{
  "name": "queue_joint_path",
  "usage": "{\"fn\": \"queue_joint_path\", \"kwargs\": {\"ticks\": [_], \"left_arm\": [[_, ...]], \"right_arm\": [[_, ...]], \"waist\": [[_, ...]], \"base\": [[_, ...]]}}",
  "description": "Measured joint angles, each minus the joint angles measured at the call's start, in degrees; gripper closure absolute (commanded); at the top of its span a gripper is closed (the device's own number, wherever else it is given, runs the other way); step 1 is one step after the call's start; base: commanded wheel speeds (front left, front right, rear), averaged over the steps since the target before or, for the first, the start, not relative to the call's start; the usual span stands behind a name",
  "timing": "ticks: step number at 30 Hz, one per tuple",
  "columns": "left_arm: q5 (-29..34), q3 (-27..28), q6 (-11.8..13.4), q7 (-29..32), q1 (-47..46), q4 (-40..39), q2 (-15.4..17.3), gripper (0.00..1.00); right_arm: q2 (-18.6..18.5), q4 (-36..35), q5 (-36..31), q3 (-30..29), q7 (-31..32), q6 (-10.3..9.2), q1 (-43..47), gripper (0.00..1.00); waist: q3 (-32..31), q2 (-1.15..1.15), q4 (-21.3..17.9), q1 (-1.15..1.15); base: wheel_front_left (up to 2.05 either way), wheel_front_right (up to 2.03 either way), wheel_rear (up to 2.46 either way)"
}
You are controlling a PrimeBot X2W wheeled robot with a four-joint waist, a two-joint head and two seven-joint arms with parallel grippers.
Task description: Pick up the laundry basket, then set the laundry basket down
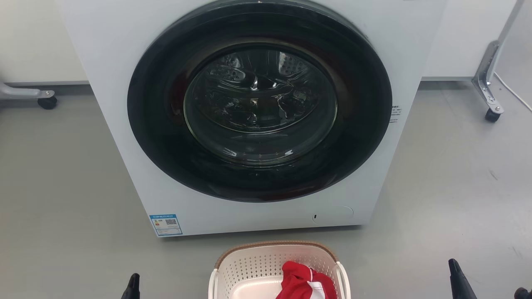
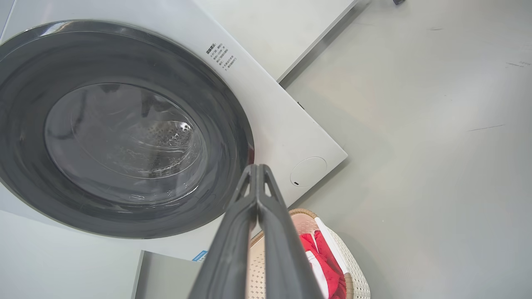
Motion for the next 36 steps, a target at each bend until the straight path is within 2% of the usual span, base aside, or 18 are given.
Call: {"fn": "queue_joint_path", "kwargs": {"ticks": [36], "left_arm": [[-26.89, 5.15, -5.11, 4.04, -5.66, 4.93, -1.60, 1.00]], "right_arm": [[4.05, 3.52, 25.63, -8.51, 6.89, 5.09, -3.57, 1.00]], "waist": [[0.34, 0.00, 0.72, 0.00]], "base": [[0.00, 0.00, 0.00]]}}
